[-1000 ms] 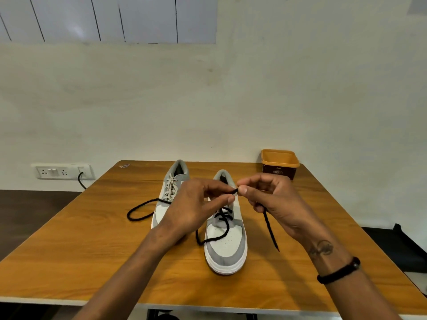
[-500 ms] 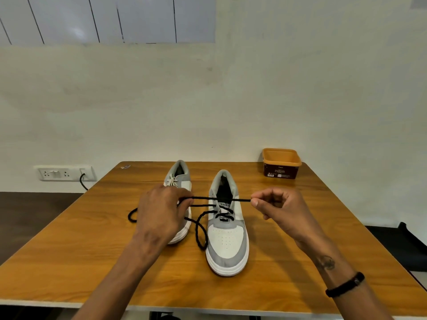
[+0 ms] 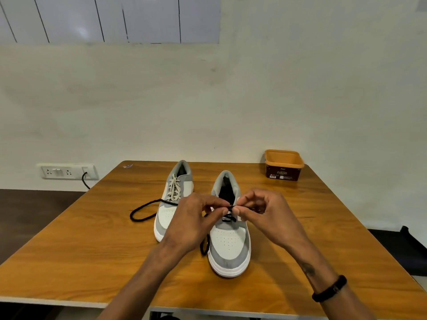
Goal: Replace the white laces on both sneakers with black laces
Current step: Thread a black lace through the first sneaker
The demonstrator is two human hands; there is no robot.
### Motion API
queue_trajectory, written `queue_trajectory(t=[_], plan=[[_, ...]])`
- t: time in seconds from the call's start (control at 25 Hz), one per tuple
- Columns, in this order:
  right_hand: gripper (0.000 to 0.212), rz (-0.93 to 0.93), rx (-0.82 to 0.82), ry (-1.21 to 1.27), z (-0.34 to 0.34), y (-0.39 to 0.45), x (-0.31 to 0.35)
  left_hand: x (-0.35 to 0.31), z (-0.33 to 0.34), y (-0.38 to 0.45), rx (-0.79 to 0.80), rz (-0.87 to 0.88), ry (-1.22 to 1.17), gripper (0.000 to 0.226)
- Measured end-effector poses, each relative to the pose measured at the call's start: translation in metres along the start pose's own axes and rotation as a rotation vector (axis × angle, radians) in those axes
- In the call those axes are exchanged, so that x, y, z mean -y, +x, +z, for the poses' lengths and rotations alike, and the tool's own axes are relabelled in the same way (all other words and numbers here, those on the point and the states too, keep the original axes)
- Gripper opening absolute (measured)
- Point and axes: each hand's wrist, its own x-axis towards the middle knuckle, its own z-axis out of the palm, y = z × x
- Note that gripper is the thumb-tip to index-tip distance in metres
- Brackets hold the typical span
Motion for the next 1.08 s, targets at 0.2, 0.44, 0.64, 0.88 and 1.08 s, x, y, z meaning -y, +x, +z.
queue_trajectory(t=[0.2,0.44,0.64,0.88,1.08], plan=[[0.017,0.014,-0.021,-0.002,0.001,0.0,-0.011,0.01,0.0,-0.001,-0.015,0.007,0.083,0.021],[0.012,0.034,-0.082,0.055,0.01,0.006,-0.011,0.006,0.02,0.009,-0.02,0.023,0.071,0.024],[0.008,0.02,-0.057,0.09,0.006,0.005,-0.019,0.008,0.023,0.012,-0.012,0.077,0.085,0.025],[0.016,0.112,-0.248,0.112,0.018,0.008,-0.044,0.021,0.023,0.028,-0.099,-0.013,0.181,0.02],[0.022,0.185,-0.306,0.182,0.043,0.0,-0.064,0.026,0.028,0.04,0.036,-0.081,0.259,0.019]])
